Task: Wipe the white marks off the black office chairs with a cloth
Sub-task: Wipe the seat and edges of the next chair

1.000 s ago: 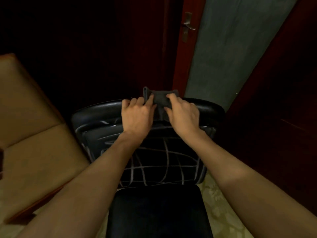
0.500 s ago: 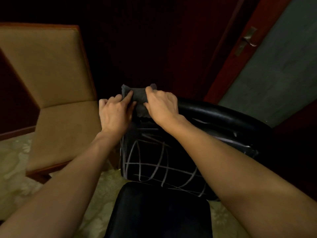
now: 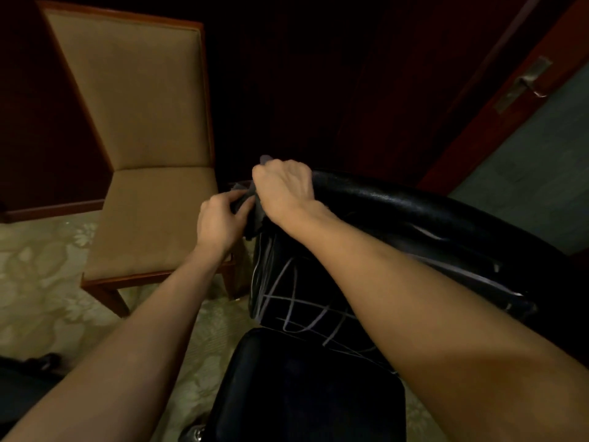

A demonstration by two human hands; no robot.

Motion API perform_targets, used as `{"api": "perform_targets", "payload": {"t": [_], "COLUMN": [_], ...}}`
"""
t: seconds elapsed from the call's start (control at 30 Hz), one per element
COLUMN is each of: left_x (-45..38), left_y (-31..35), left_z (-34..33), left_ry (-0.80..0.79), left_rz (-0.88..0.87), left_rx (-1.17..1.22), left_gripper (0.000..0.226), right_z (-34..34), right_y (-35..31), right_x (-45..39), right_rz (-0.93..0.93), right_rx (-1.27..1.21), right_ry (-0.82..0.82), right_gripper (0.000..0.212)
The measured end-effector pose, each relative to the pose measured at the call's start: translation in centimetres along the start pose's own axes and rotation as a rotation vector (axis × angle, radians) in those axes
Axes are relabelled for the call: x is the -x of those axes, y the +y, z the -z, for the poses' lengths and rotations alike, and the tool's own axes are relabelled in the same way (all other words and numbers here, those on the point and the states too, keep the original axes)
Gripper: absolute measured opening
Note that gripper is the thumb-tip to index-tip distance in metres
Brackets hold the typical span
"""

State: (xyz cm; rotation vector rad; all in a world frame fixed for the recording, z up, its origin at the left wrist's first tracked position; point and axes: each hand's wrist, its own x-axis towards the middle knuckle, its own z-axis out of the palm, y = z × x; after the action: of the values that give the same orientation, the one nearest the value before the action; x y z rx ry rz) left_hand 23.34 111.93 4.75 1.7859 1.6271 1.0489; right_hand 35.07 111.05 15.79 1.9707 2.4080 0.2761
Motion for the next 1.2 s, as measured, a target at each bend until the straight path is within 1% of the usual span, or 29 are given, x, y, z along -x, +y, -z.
{"api": "perform_targets", "payload": {"t": [0.07, 0.13, 0.23, 0.3, 0.4, 0.47, 0.53, 0.6, 0.7, 0.77, 0.8, 0.87, 0.9, 0.93, 1.03, 1.1, 1.2], "left_x": [0.5, 0.9, 2.0, 3.1, 5.6, 7.7, 10.0, 12.7, 16.6, 18.5, 19.1, 19.5, 19.4, 19.0, 17.6, 16.6, 15.3], "left_y": [0.6, 2.4, 7.0, 10.4, 15.7, 19.0, 22.2, 25.2, 29.1, 30.7, 31.0, 31.2, 31.1, 31.0, 30.2, 29.3, 27.7], "left_z": [0.0, -0.3, -1.5, -3.1, -6.8, -9.7, -12.7, -15.5, -19.1, -20.6, -21.1, -21.7, -21.8, -21.9, -21.5, -21.0, -19.7], "left_ry": [0.063, 0.135, 0.162, 0.13, 0.04, -0.018, -0.075, -0.137, -0.232, -0.304, -0.332, -0.376, -0.383, -0.377, -0.321, -0.31, -0.292], "left_rz": [-0.023, -0.077, -0.232, -0.324, -0.452, -0.52, -0.554, -0.552, -0.526, -0.5, -0.493, -0.488, -0.487, -0.486, -0.489, -0.502, -0.499], "left_rx": [0.027, 0.041, 0.025, 0.02, 0.035, 0.08, 0.138, 0.162, 0.159, 0.113, 0.071, -0.022, -0.057, -0.083, -0.125, -0.145, -0.176], "left_gripper": [0.034, 0.034, 0.037, 0.039, 0.041, 0.038, 0.034, 0.031, 0.029, 0.028, 0.027, 0.025, 0.025, 0.025, 0.025, 0.025, 0.026], "right_z": [-0.2, -0.1, 0.6, 0.9, 0.3, -0.2, -0.5, -0.9, -2.1, -3.6, -4.3, -5.5, -6.0, -6.4, -6.4, -6.1, -5.6], "right_y": [0.7, 2.6, 6.6, 10.0, 15.2, 18.4, 21.4, 23.9, 26.2, 27.3, 27.7, 27.8, 27.7, 27.4, 26.6, 25.9, 24.5], "right_x": [1.1, 2.6, 6.2, 9.8, 15.7, 19.8, 23.9, 27.6, 31.9, 33.4, 33.7, 33.7, 33.5, 33.2, 31.5, 30.2, 27.9], "right_rz": [0.01, -0.016, -0.133, -0.214, -0.357, -0.477, -0.605, -0.738, -0.93, -1.071, -1.146, -1.254, -1.273, -1.281, -1.304, -1.326, -1.334], "right_rx": [0.015, -0.027, -0.109, -0.169, -0.222, -0.284, -0.39, -0.456, -0.509, -0.59, -0.705, -0.978, -1.046, -1.061, -1.055, -1.034, -1.026], "right_ry": [0.067, 0.162, 0.251, 0.3, 0.39, 0.463, 0.571, 0.637, 0.634, 0.621, 0.628, 0.645, 0.645, 0.628, 0.604, 0.621, 0.6], "right_gripper": [0.028, 0.028, 0.029, 0.03, 0.027, 0.03, 0.034, 0.028, 0.021, 0.017, 0.014, 0.015, 0.015, 0.012, 0.018, 0.016, 0.014]}}
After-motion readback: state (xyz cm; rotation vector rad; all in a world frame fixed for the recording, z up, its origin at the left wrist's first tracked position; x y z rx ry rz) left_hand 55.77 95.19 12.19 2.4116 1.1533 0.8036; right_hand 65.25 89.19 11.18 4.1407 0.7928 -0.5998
